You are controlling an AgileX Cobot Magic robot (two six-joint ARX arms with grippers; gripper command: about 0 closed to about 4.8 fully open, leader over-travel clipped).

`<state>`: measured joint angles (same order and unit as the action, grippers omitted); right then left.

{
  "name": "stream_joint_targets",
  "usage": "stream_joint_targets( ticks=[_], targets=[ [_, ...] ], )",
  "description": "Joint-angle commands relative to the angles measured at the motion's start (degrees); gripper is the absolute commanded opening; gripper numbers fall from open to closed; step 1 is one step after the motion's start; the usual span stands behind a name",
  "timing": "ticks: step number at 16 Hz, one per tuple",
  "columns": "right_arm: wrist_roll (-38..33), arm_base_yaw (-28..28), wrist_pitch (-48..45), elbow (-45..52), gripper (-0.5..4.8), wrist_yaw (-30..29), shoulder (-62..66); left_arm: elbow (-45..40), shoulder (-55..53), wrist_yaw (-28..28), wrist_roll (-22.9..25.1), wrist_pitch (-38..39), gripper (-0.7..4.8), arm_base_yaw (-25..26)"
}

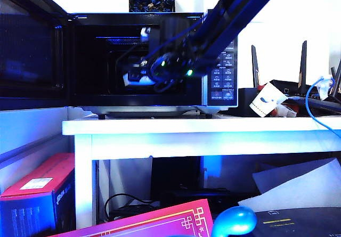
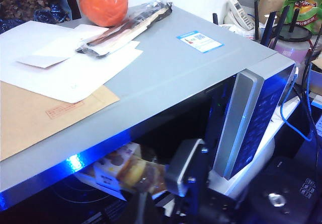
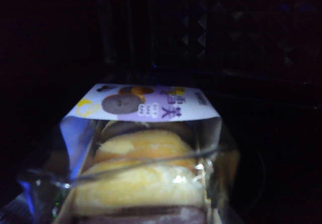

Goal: Open the microwave door, place the box of snacks from the top of the microwave inside, then close the microwave door.

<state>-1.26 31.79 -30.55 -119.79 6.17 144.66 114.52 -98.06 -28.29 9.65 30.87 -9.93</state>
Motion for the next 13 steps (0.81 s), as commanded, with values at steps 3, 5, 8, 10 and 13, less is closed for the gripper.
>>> stream_joint_targets(
  ticks=[3, 5, 8, 10, 13],
  targets=[
    [-0.1, 0.0, -1.9, -9.2, 3.35, 1.4, 5.9, 0.3, 0.4, -0.3, 0.4, -0.5, -0.06, 0.0],
    [-0.3, 0.0, -1.0, -11.4, 3.35, 3.3, 7.3, 0.3, 0.4, -0.4, 0.4, -0.3, -0.06, 0.0],
    [-0.9, -0.8, 1.0, -12.0, 3.35, 2.9, 7.3, 0.3, 0.4, -0.5, 0.4, 0.2, -0.06, 0.0],
    [0.3, -1.1, 1.0, -12.0, 3.36, -0.3, 7.3, 0.3, 0.4, -0.5, 0.4, 0.2, -0.06, 0.0],
    [0.3, -1.1, 1.5, -12.0, 3.81, -0.6, 7.3, 0.3, 0.4, -0.5, 0.4, 0.3, -0.06, 0.0]
  ],
)
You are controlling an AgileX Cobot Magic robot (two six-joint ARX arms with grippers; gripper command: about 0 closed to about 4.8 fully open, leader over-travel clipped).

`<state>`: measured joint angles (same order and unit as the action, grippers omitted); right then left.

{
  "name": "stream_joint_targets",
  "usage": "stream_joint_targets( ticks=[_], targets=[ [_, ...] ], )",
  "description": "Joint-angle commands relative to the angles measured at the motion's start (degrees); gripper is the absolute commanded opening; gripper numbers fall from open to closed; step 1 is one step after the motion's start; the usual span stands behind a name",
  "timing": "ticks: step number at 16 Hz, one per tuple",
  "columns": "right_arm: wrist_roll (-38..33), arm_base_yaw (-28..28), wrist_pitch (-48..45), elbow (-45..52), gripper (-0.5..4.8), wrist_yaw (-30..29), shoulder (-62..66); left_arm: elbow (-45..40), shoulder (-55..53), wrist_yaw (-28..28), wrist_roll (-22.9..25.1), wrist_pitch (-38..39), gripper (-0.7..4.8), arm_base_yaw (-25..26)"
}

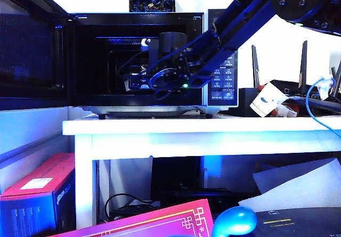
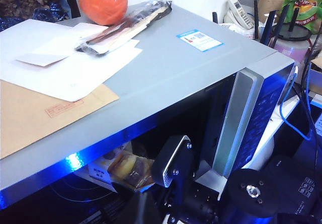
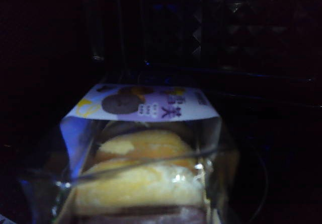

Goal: Open the microwave door, place the box of snacks from the top of the microwave inside, then close the microwave door.

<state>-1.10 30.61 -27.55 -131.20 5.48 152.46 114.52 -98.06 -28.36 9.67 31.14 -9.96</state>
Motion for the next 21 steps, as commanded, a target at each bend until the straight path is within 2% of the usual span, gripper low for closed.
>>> stream_joint_targets(
  ticks=[1, 6, 10, 14, 17, 18, 19, 20, 21],
  targets=[
    [0.3, 0.1, 0.1, -1.3, 4.79, -0.3, -0.5, 0.3, 0.4, -0.4, 0.1, 0.1, -0.06, 0.0],
    [4.4, 1.6, 7.0, -3.8, 4.79, -1.1, -3.5, 0.3, 0.4, -0.4, -0.3, 0.4, -0.06, 0.0],
    [4.8, 2.6, 19.6, -3.8, 4.79, -0.2, -9.8, 0.3, 0.4, -0.4, -0.3, 0.5, -0.06, 0.0],
    [4.7, 2.8, 36.1, -3.8, 4.79, -0.3, -15.9, 0.3, 0.7, -0.4, -0.3, 0.4, -0.06, 0.0],
    [3.9, 2.8, 45.8, -3.8, 4.79, -2.3, -18.3, 0.3, 0.9, -0.4, -0.3, 0.5, -0.06, 0.0],
    [3.9, 2.8, 49.7, -3.8, 4.43, -3.0, -18.7, 0.3, 0.9, -0.4, -0.3, 0.5, -0.06, 0.0],
    [3.9, 2.8, 53.8, -3.8, 3.52, -3.1, -19.2, 0.3, 1.0, -0.4, -0.3, 0.5, -0.06, 0.0],
    [3.9, 2.9, 56.3, -3.8, 3.27, -3.3, -19.3, 0.3, 1.0, -0.4, -0.3, 0.5, -0.06, 0.0],
    [3.9, 2.9, 57.3, -3.7, 3.27, -3.9, -19.2, 0.3, 1.1, -0.4, -0.3, 0.5, -0.06, 0.0]
  ],
)
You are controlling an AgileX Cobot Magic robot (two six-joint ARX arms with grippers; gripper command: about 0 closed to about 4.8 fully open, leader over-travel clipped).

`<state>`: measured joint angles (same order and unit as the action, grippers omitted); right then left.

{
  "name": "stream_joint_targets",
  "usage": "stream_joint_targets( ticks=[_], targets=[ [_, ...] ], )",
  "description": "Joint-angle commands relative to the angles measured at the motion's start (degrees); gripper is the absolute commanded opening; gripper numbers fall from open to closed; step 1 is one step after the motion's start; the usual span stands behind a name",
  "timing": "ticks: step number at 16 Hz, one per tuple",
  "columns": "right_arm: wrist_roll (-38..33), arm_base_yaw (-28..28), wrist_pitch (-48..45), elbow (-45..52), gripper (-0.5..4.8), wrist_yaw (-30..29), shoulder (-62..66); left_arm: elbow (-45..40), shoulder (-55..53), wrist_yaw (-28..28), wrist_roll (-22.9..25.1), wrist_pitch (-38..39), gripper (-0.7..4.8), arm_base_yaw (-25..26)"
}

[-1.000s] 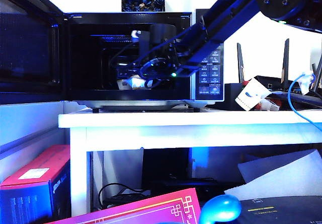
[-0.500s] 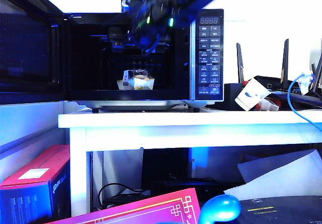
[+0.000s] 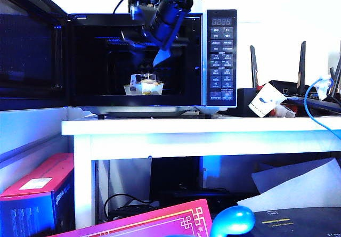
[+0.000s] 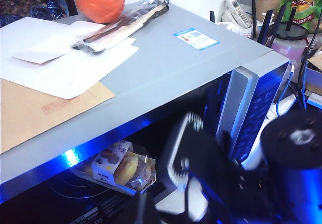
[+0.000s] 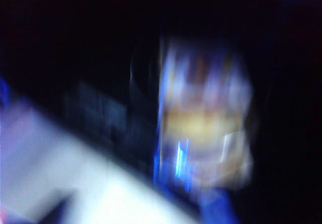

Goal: Open the microwave door, place the box of snacks from the top of the microwave inside, then close the microwave door.

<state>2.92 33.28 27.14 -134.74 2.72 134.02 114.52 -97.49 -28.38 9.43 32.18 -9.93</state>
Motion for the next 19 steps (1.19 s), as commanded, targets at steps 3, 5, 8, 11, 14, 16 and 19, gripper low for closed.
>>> stream_joint_targets(
  ticks=[3, 5, 8, 11, 14, 16, 19],
  targets=[
    [-0.2, 0.2, -0.6, -0.2, 3.25, -3.2, 0.9, 0.3, 0.5, -0.4, -0.5, -0.5, -0.06, 0.0],
    [-0.2, 0.1, -2.1, -0.2, 3.22, -4.2, 2.3, 0.3, 0.5, -0.4, -0.5, -0.5, -0.06, 0.0],
    [-0.2, 0.1, -6.3, -0.2, 3.22, -5.3, 5.3, 0.3, 0.5, -0.4, -0.5, -0.5, -0.06, 0.0],
    [-0.2, -0.5, -13.7, -0.2, 3.22, -5.4, 7.1, 0.3, 0.5, -0.4, -0.5, -0.5, -0.06, 0.0],
    [-2.4, -2.3, -20.8, -0.2, 3.23, -5.7, 9.2, 0.3, 0.5, -0.4, -0.5, -0.4, -0.06, 0.0],
    [-2.5, -2.9, -20.3, -0.3, 3.23, -6.9, 9.4, 0.3, 0.5, -0.4, -0.5, -0.4, -0.06, 0.0],
    [-2.5, -2.5, -9.7, -0.3, 3.22, -6.7, 5.9, 0.3, 0.8, -0.3, -1.1, -1.3, -0.06, 0.0]
  ],
)
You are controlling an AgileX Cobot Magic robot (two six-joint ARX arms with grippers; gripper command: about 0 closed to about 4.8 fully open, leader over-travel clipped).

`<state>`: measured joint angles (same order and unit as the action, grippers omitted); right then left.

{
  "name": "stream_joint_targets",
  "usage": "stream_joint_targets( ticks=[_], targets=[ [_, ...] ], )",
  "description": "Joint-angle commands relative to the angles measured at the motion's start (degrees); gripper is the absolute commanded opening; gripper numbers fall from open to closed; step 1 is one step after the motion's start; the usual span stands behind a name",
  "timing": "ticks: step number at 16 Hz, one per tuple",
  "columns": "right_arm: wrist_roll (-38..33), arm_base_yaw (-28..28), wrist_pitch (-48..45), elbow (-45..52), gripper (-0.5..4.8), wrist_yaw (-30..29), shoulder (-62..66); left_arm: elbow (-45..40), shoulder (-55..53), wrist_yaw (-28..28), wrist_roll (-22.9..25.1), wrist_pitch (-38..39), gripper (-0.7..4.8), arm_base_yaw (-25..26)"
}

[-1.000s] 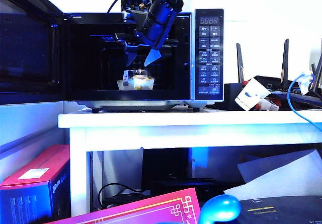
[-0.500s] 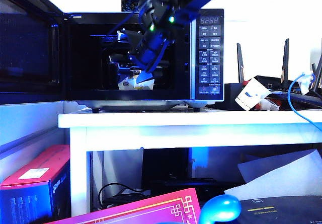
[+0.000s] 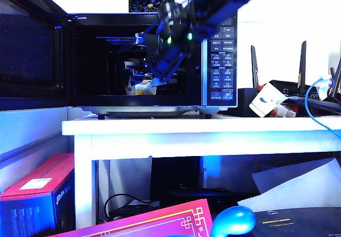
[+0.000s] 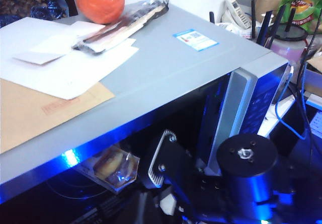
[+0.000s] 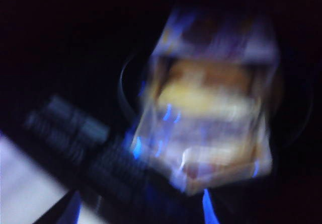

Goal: Open the microwave door, place the box of snacks from the top of the microwave inside, then close the microwave door.

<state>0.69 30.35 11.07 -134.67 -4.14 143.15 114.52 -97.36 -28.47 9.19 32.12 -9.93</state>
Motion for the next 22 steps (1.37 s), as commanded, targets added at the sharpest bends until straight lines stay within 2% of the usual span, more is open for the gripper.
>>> stream_joint_targets(
  ticks=[1, 5, 7, 8, 9, 10, 12, 14, 15, 17, 20, 22],
  targets=[
    [-0.3, 0.5, 12.0, -0.3, 3.22, 0.1, -5.4, 0.3, 1.1, -0.3, -0.9, -1.3, -0.06, 0.0],
    [-0.5, 1.2, 30.1, -0.3, 3.22, -1.2, -15.0, 0.3, 5.1, -0.3, -2.6, -0.4, -0.06, 0.0],
    [-1.1, 1.2, 35.1, -0.3, 3.18, -3.4, -21.2, 0.3, 9.5, 0.3, -3.5, 2.1, -0.06, 0.0],
    [-2.0, 1.2, 36.4, -0.3, 2.42, -3.4, -24.5, 0.3, 12.2, 2.0, -3.4, 4.0, -0.06, 0.0],
    [-2.0, 1.1, 36.6, -0.3, 1.00, -3.3, -28.1, 0.3, 15.0, 5.7, -3.4, 5.7, -0.06, 0.0],
    [-1.9, 1.0, 36.1, -0.3, -0.03, -3.2, -31.7, 0.3, 17.8, 10.1, -3.4, 8.2, -0.06, 0.0],
    [-2.0, 1.0, 32.9, -0.3, -0.01, -2.8, -40.5, 0.3, 24.3, 22.0, 0.2, 17.9, -0.06, 0.0],
    [-2.6, 1.0, 32.1, -0.3, -0.01, 0.2, -46.9, 0.3, 26.8, 38.1, 2.2, 26.4, -0.06, 0.0],
    [-2.6, 1.0, 32.3, -0.3, -0.01, 1.0, -49.7, 0.3, 26.7, 41.9, 2.9, 30.6, -0.06, 0.0],
    [-2.6, 1.0, 32.5, -0.3, -0.01, 1.6, -54.6, 0.2, 25.1, 43.0, 2.8, 35.9, -0.06, 0.0],
    [-2.6, 1.0, 32.5, -0.3, -0.01, 1.6, -58.6, 0.1, 21.1, 43.7, 2.8, 37.8, -0.06, 0.0],
    [-2.6, 1.0, 32.5, -0.3, -0.01, 1.6, -59.9, 0.1, 18.2, 46.8, 2.4, 39.9, -0.06, 0.0]
  ],
)
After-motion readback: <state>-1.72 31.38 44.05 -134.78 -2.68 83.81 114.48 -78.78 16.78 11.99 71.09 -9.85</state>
